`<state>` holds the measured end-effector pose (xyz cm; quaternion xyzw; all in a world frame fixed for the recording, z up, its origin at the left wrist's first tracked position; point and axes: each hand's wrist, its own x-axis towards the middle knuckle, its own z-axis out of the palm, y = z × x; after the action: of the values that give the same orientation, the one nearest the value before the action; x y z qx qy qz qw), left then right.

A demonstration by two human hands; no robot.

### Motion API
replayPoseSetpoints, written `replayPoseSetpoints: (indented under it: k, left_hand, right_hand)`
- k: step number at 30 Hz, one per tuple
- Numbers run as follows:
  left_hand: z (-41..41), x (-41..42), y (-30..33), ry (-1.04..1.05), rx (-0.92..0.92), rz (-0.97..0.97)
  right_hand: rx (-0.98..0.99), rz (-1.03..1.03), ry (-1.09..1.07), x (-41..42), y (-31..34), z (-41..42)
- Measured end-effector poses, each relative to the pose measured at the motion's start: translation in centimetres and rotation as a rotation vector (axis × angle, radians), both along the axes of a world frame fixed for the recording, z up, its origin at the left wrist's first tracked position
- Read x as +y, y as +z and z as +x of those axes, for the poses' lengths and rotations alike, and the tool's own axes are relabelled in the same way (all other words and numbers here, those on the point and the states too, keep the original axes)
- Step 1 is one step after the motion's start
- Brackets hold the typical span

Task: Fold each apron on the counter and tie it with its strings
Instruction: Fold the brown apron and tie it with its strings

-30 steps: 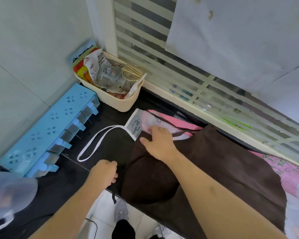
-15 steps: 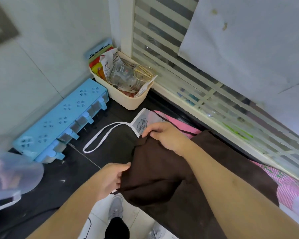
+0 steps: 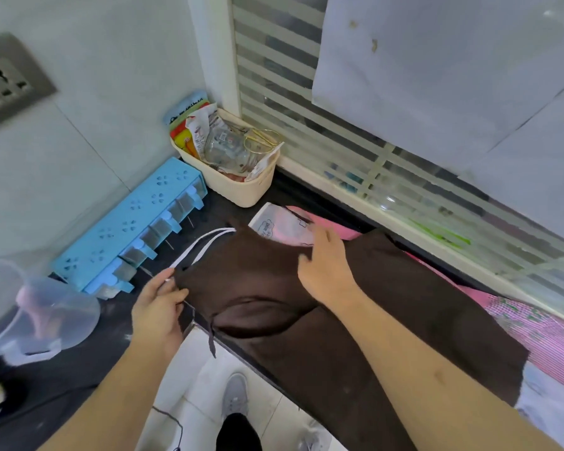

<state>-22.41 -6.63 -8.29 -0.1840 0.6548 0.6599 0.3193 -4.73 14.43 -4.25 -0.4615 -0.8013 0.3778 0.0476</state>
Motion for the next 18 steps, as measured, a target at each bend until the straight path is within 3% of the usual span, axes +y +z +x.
replayPoseSetpoints:
  k: [2, 4, 8, 10, 14, 18]
  left_hand:
    - [0.5, 0.2, -0.2, 0.017, 0.085, -0.161]
    - [1.5, 0.2, -0.8, -0.123, 0.236, -0.369]
    - [4.7, 1.0, -2.4, -0.768, 0.498, -0.503]
    - [6.4, 2.1, -3.5, -0.967, 0.384, -0.509]
    - [8.8, 4.4, -3.3, -0.967, -0.156, -0.461]
    - [9.1, 5.2, -3.3, -0.598, -0.145, -0.254]
  right_hand:
    - [-0.095, -0.002, -0.049, -2.1, -1.4, 4.4]
    - [-0.18, 0.006, -0.123, -4.1, -3.1, 9.2]
    - [-0.337, 0.029, -0.285, -8.1, -5.3, 18.2]
    - [-0.349, -0.016, -0.356, -10.3, -6.0, 21.7]
    - [-0.499, -0.275, -0.334, -13.4, -7.3, 25.7]
    - [-0.587, -0.208, -0.272, -15.0, -8.3, 28.2]
